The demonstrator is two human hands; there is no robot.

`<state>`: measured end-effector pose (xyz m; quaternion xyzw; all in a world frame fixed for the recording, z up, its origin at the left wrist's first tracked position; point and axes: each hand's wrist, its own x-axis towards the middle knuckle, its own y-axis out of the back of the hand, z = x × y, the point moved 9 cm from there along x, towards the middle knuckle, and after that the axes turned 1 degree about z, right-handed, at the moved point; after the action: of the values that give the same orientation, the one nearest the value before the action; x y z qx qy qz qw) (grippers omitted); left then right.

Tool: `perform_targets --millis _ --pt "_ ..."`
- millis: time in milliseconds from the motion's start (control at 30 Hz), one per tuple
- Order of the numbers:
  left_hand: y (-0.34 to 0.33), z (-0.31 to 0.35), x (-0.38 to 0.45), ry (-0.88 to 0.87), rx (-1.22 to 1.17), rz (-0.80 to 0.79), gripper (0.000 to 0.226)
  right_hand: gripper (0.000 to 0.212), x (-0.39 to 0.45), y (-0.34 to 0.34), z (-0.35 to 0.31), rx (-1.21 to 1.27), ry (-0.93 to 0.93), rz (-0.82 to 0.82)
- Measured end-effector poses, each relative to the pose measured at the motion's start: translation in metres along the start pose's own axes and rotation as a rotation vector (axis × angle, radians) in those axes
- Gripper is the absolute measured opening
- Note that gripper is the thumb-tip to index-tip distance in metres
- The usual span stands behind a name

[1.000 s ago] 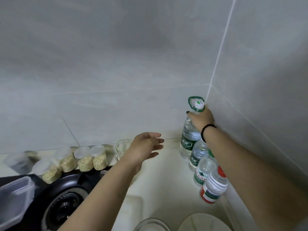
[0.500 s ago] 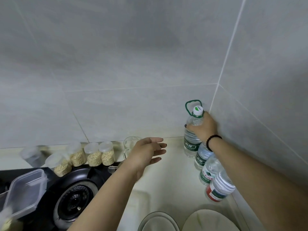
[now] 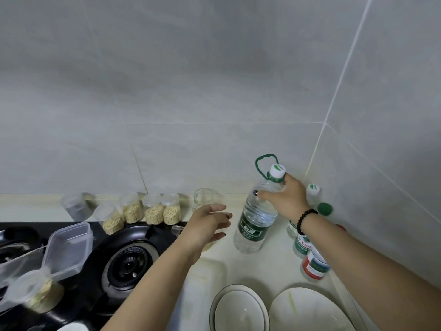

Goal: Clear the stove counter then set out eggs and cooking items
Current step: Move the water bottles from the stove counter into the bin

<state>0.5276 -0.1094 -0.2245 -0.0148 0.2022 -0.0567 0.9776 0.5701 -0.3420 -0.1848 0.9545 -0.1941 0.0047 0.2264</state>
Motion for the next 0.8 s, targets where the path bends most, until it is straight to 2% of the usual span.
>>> perform_targets --millis 67,200,333,500,567,667,800 --pt "0.005 -0.005 -0.003 -0.027 0.029 0.003 0.043 0.045 -0.014 -0.008 -0.019 -0.030 0.047 -0.049" --pt "0.011 -0.010 -0.013 -0.125 0.135 -0.064 0.095 0.045 -0.040 -0.013 -0.065 -0.060 0.116 -0.155" --pt "0.013 -0.015 -0.024 -0.282 0.228 -0.148 0.116 0.059 -0.066 -0.009 -0.102 0.045 0.093 -0.247" --pt "0.008 -0.004 -0.053 -0.529 0.277 -0.254 0.090 0.050 -0.099 -0.011 -0.136 0.137 0.088 -0.362" --pt "0.014 -0.001 -0.064 -0.587 0.260 -0.201 0.085 0.053 -0.109 -0.012 -0.145 0.149 0.084 -0.384" --pt "0.027 -0.006 -0.079 -0.580 0.172 -0.088 0.080 0.056 -0.120 -0.019 -0.152 0.148 0.082 -0.397" --pt "0.032 -0.015 -0.088 -0.548 0.072 -0.069 0.076 0.051 -0.129 -0.032 -0.161 0.099 0.073 -0.458"
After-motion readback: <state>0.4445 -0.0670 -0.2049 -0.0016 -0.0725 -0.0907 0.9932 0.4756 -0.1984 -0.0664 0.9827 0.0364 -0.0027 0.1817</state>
